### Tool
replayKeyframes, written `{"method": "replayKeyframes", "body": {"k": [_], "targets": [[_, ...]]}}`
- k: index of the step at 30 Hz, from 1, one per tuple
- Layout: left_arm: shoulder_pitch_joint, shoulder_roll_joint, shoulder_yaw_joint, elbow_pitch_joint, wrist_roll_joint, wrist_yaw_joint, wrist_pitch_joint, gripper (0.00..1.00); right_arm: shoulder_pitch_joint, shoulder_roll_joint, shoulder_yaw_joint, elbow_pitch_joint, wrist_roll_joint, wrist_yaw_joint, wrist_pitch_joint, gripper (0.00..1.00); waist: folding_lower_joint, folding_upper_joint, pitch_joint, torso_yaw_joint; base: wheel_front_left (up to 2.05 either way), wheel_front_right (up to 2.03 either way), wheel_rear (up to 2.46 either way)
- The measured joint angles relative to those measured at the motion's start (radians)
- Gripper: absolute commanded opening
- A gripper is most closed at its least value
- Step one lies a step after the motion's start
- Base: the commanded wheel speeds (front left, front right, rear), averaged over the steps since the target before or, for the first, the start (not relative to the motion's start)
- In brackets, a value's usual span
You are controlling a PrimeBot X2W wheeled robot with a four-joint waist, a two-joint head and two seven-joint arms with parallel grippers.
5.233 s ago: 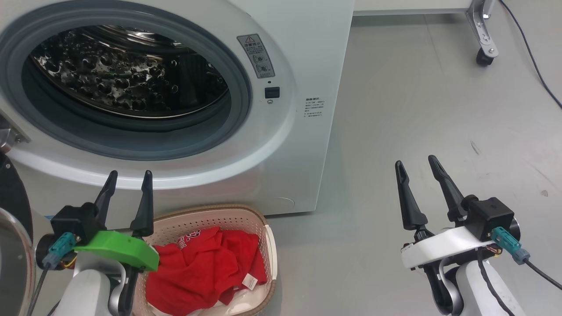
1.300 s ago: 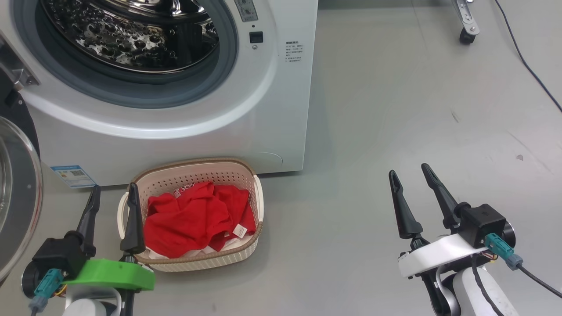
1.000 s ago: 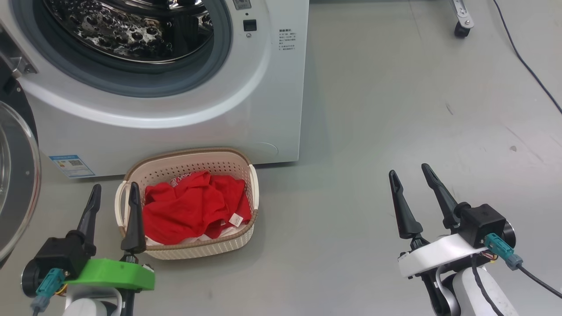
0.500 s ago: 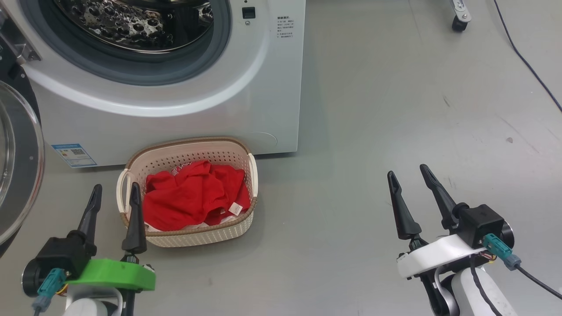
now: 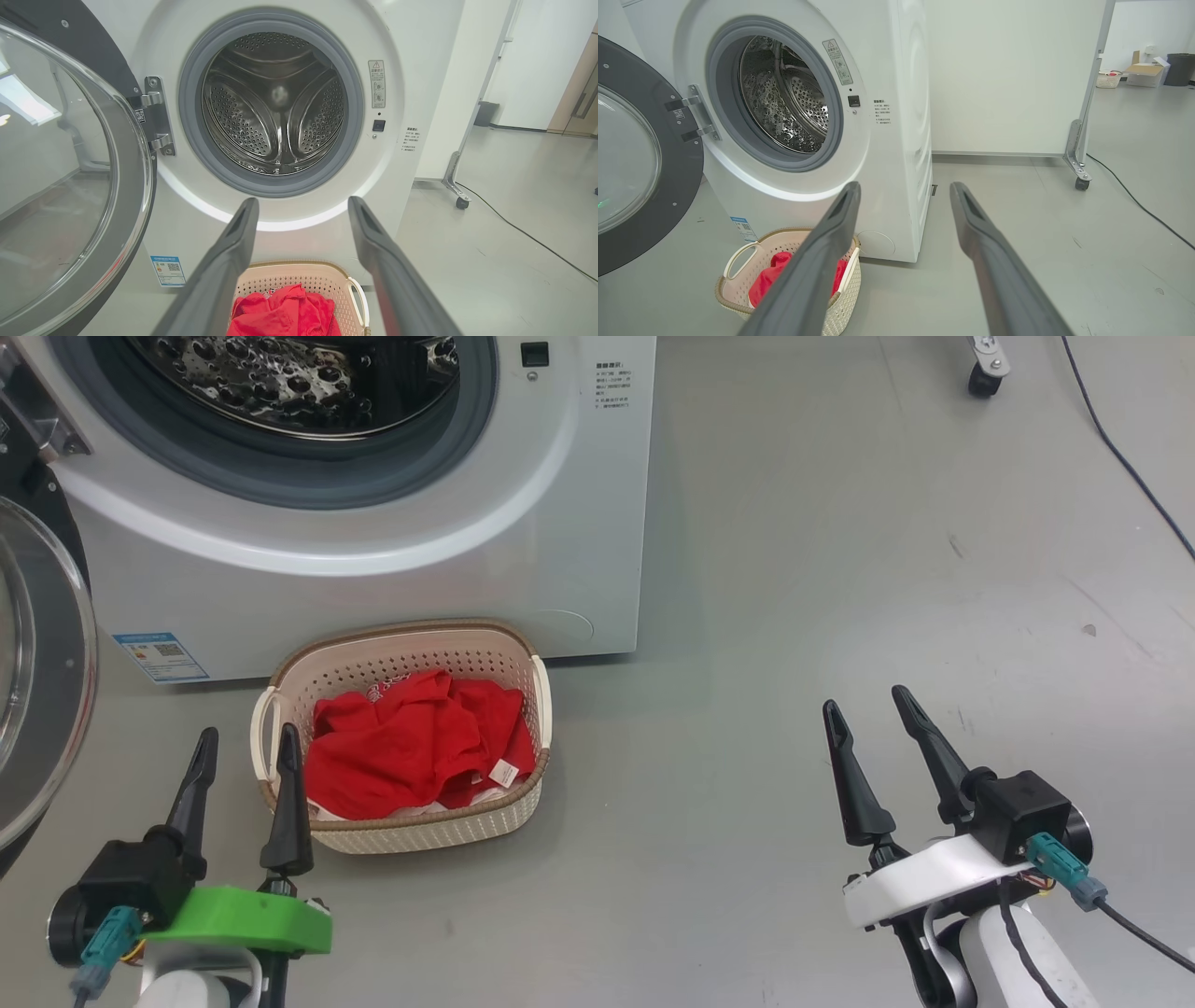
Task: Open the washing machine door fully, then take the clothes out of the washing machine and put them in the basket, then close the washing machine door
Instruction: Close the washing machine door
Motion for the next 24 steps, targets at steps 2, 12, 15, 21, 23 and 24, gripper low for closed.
{"method": "replayKeyframes", "body": {"k": [2, 12, 15, 21, 23, 24], "targets": [[0.0, 0.0, 0.0, 0.0, 0.0, 0.0, 0.0, 1.0, 0.0, 0.0, 0.0, 0.0, 0.0, 0.0, 0.0, 1.0, 0.0, 0.0, 0.001, 0.0, 0.0, 0.0, 0.0], [0.0, -0.002, 0.001, 0.0, 0.0, 0.0, 0.0, 1.0, 0.0, 0.0, -0.001, 0.0, 0.0, 0.0, 0.0, 1.0, 0.0, 0.0, 0.002, -0.001, 0.0, 0.0, 0.0], [0.0, -0.002, 0.001, 0.0, 0.0, 0.0, 0.0, 1.0, 0.0, 0.0, -0.002, 0.0, 0.0, 0.0, 0.0, 1.0, 0.0, 0.0, 0.002, -0.001, 0.0, 0.0, 0.0], [0.0, -0.002, 0.002, 0.0, 0.0, 0.0, 0.0, 1.0, 0.0, 0.0, -0.003, 0.0, 0.0, 0.0, 0.0, 1.0, 0.0, 0.0, 0.002, 0.0, 0.0, 0.0, 0.0], [0.0, -0.002, 0.001, 0.001, 0.0, 0.0, 0.0, 1.0, 0.0, 0.0, -0.003, 0.0, 0.0, 0.0, 0.0, 1.0, 0.0, 0.0, 0.002, 0.002, 0.0, 0.0, 0.0], [0.0, -0.002, -0.003, 0.002, 0.0, 0.0, 0.0, 1.0, 0.0, 0.0, -0.007, 0.0, 0.0, 0.0, 0.0, 1.0, 0.0, 0.0, 0.002, 0.003, 0.0, 0.0, 0.0]]}}
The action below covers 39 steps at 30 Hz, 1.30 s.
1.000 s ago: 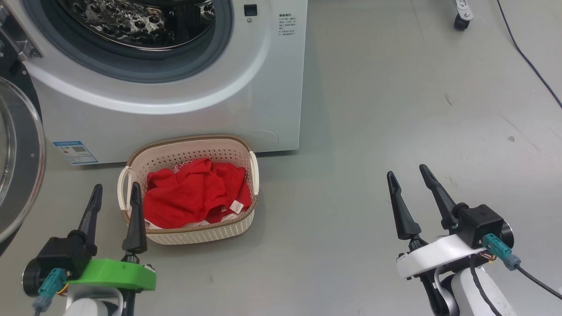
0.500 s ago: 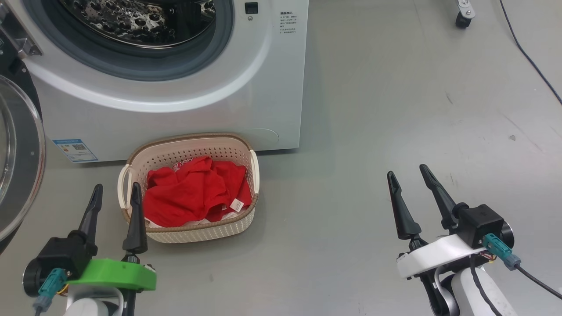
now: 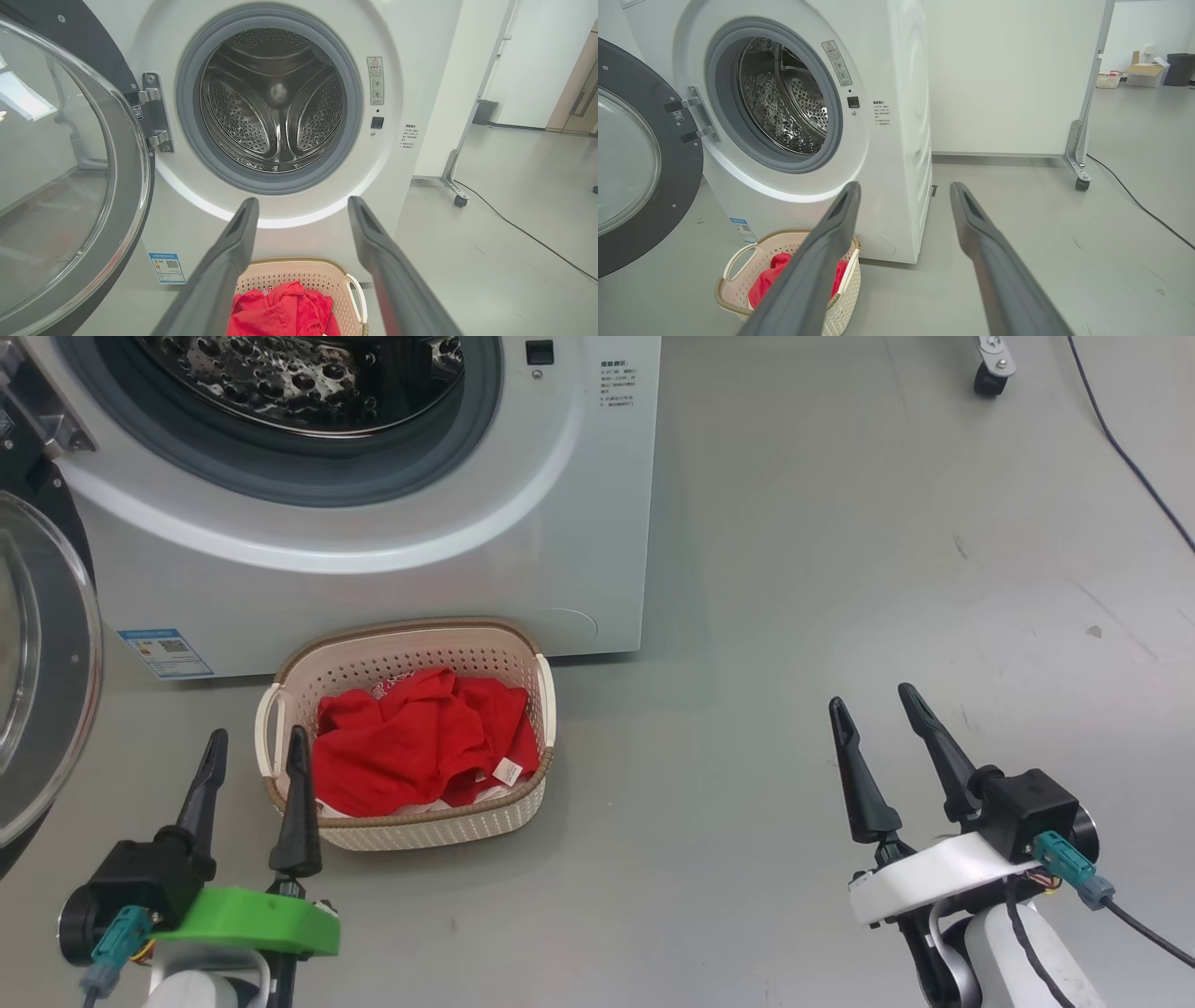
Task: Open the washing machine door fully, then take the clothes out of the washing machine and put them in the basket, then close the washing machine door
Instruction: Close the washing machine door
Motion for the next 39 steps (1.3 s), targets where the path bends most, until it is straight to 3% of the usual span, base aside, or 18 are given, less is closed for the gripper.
{"method": "replayKeyframes", "body": {"k": [14, 39], "targets": [[-0.001, -0.003, -0.025, 0.01, -0.001, 0.0, 0.0, 1.0, 0.0, -0.005, -0.011, -0.006, 0.0, 0.0, 0.0, 1.0, 0.0, 0.0, 0.003, 0.097, 0.0, 0.0, 0.0], [0.002, -0.007, -0.024, 0.031, -0.005, 0.0, 0.0, 1.0, 0.026, -0.015, 0.024, 0.005, -0.002, 0.0, 0.0, 1.0, 0.0, 0.0, -0.021, 0.419, 0.0, 0.0, 0.0]]}}
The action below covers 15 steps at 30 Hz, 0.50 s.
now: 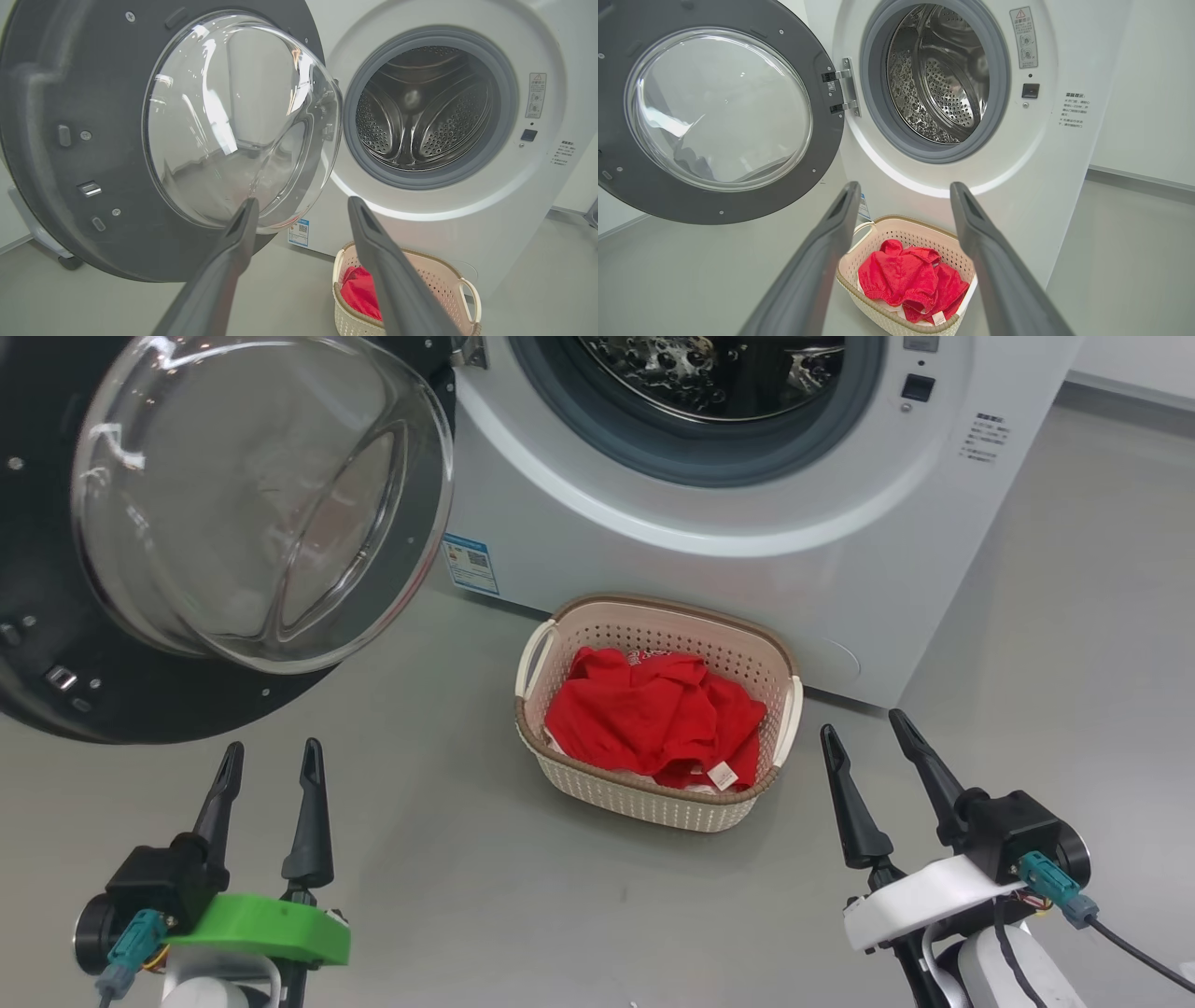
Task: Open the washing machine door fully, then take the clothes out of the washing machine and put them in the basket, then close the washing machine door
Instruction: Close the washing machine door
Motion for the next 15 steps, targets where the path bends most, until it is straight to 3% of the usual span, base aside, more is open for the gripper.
{"method": "replayKeyframes", "body": {"k": [15], "targets": [[0.049, 0.0, 0.024, -0.002, 0.0, 0.001, 0.0, 1.0, 0.019, 0.002, 0.05, 0.024, 0.001, 0.0, 0.0, 1.0, 0.0, 0.0, -0.054, 0.118, 0.0, 0.0, 0.0]]}}
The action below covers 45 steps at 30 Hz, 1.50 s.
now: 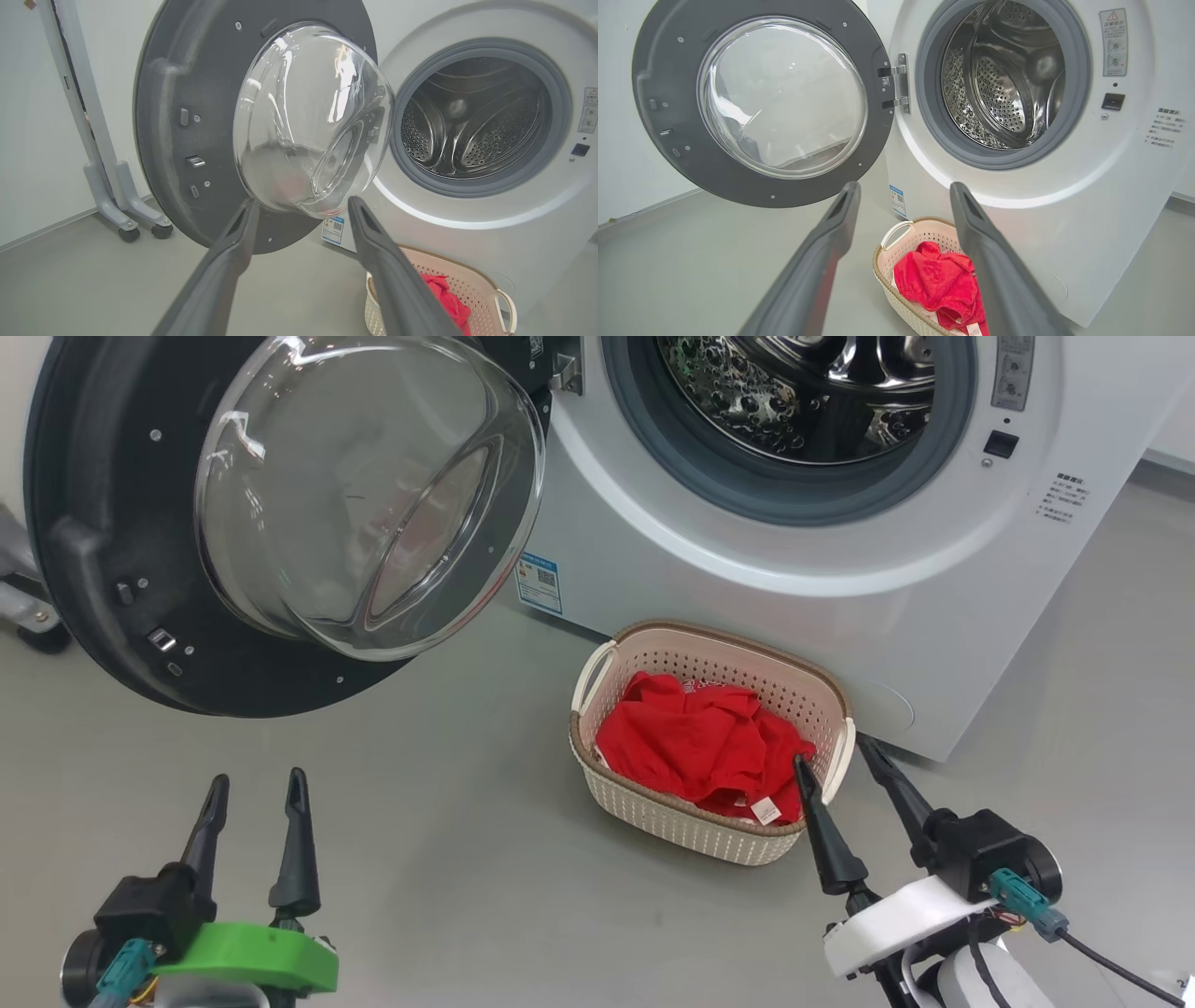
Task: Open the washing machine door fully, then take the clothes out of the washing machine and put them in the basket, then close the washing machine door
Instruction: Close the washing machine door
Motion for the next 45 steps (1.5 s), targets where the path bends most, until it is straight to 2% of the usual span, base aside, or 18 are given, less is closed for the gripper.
{"method": "replayKeyframes", "body": {"k": [45], "targets": [[0.026, 0.0, 0.007, -0.034, 0.001, 0.001, 0.0, 1.0, -0.001, 0.001, 0.002, 0.007, 0.016, 0.0, 0.0, 1.0, 0.0, 0.0, 0.001, 0.003, 0.0, 0.0, 0.0]]}}
